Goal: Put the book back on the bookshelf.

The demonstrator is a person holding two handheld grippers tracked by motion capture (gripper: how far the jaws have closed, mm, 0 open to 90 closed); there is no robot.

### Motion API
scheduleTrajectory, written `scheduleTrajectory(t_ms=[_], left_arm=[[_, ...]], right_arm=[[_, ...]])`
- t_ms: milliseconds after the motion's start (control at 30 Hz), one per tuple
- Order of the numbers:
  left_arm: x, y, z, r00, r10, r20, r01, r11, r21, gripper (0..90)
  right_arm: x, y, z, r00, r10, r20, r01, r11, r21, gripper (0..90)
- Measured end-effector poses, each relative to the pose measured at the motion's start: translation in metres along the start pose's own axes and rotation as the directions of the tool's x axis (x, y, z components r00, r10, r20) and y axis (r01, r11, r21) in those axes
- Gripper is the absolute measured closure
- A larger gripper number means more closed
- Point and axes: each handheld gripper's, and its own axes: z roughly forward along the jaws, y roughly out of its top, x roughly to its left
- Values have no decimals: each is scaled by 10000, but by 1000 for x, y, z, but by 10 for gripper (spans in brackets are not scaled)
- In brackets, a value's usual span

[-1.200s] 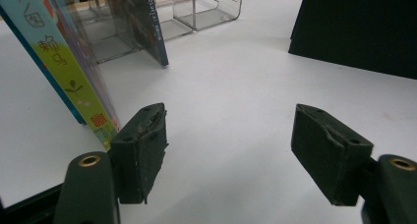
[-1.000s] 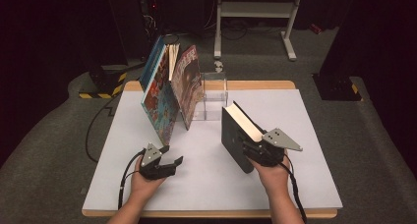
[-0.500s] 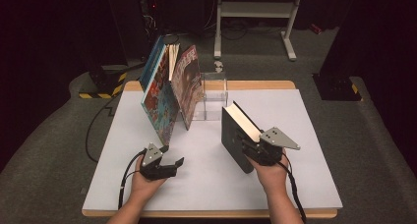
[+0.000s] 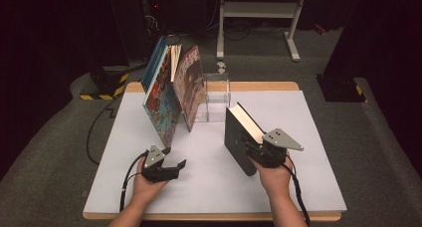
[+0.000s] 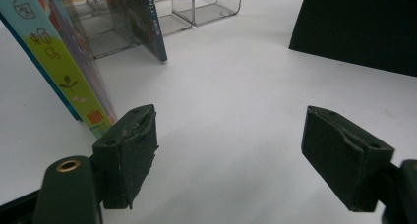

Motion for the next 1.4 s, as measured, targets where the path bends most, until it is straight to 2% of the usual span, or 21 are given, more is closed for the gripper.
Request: scheduleTrajectory(t_ms=[500,767,900,1033,1367,1400], left_arm=[[1,0,0,10000,22,-5,-22,10000,58,218],[1,0,0,10000,-15,-4,15,10000,57,218],[1,0,0,10000,-26,-3,26,10000,68,218],[1,0,0,10000,-20,0,20,10000,62,218],[1,1,0,9999,-115,-12,115,9999,42,218],[1,1,0,9999,-104,-7,104,9999,60,218]], right_arm=[[2,0,-1,9999,-22,133,22,10000,-39,526],[2,7,3,9998,43,210,-43,10000,35,532],[2,11,4,9998,174,103,-174,9998,28,533],[4,17,6,9996,133,245,-132,9999,-20,533],[11,38,24,9993,85,361,-75,9996,-257,533],[14,43,32,9994,72,347,-62,9996,-274,533]])
